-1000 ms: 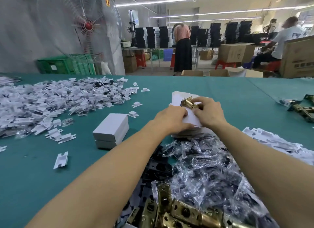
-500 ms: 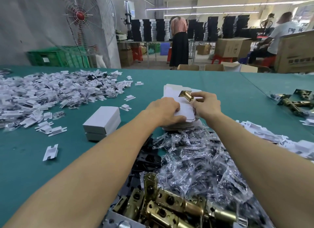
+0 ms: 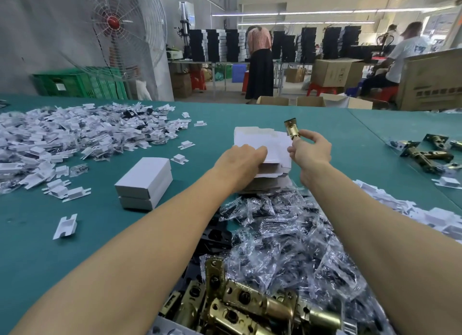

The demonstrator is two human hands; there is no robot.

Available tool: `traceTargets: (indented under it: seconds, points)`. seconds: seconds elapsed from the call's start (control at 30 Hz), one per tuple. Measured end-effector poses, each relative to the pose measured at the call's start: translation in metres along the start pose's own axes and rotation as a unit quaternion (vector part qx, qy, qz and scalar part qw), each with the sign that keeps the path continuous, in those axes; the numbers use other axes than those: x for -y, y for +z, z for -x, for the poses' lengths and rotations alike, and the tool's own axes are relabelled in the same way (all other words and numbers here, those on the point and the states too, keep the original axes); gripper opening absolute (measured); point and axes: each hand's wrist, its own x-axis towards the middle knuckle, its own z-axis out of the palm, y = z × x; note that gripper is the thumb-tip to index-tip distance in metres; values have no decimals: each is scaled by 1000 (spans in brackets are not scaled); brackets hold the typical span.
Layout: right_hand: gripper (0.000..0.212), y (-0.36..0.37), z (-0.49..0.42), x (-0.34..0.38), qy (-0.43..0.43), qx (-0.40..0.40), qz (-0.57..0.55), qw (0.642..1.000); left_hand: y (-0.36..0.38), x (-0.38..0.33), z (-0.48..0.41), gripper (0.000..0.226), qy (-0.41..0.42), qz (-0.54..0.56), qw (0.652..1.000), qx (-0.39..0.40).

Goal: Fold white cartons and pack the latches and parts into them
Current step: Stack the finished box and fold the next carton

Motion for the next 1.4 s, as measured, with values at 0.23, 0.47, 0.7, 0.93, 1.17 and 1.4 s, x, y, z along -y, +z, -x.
traceTargets:
  seconds: [0.23, 0.47, 0.7, 0.93, 1.17, 1.4]
  points:
    - [14, 3, 19, 11, -64, -14, 12, 998, 2, 14, 0, 9, -151, 259, 953, -53]
    - [21, 26, 34, 25, -160, 19, 100, 982, 4, 13, -1, 5, -164, 272, 947, -43]
    - [30, 34, 40, 24, -17, 20, -12, 1000, 0, 12, -3, 6, -191, 288, 938, -38]
    - [34, 32, 40, 17, 35, 45, 49, 997, 1, 15, 0, 12, -210, 310, 924, -78]
    - [15, 35, 40, -6, -86, 69, 288, 951, -13, 20, 10, 18, -190, 271, 915, -232]
    - [28, 42, 42, -8, -177, 89, 458, 867, -27, 40, 28, 14, -237, 269, 879, -314]
